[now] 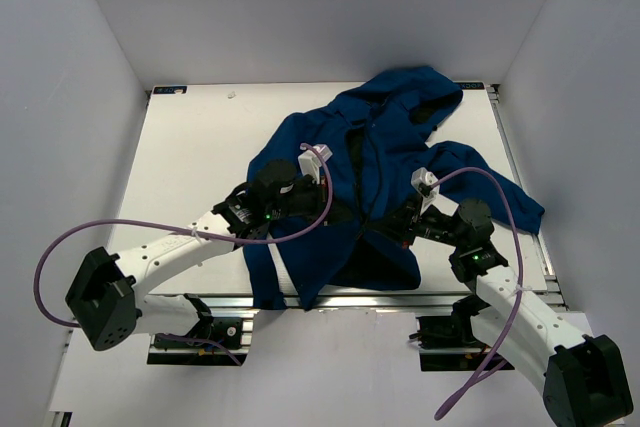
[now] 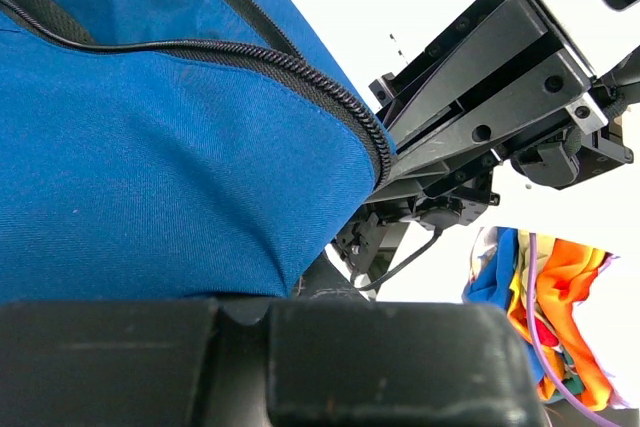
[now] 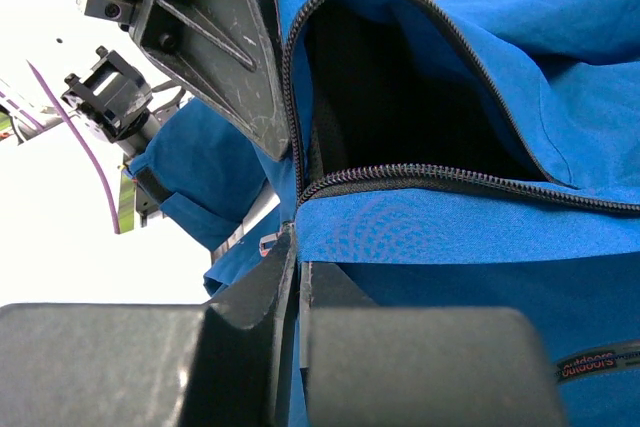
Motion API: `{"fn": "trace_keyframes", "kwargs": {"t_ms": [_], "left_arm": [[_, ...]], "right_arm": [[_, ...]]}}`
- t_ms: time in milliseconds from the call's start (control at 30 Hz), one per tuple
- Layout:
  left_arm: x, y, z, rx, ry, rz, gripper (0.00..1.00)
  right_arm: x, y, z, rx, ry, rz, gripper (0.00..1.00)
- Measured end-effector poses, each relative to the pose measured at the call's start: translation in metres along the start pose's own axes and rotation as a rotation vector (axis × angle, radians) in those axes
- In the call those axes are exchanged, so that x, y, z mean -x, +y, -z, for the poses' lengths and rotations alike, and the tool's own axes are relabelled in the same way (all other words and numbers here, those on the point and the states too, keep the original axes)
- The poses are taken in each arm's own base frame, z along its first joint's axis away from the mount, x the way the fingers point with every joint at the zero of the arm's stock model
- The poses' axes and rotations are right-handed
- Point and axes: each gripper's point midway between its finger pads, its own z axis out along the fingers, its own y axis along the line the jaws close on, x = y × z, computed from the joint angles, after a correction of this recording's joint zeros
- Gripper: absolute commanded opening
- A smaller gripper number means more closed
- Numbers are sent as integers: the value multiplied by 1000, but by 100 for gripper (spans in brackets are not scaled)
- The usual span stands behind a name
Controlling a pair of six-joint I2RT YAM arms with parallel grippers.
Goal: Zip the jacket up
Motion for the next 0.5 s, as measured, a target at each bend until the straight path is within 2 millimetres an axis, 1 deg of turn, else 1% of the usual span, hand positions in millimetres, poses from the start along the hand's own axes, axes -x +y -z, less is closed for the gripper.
{"fn": "trace_keyframes", "kwargs": {"t_ms": [233, 500], "left_arm": [[-5, 3, -4, 0, 23, 9, 0], [-6, 2, -3, -4, 27, 8, 0]], "right_arm": [[1, -1, 0, -6, -6, 1, 0], [5, -3, -1, -17, -19, 11, 0]]}}
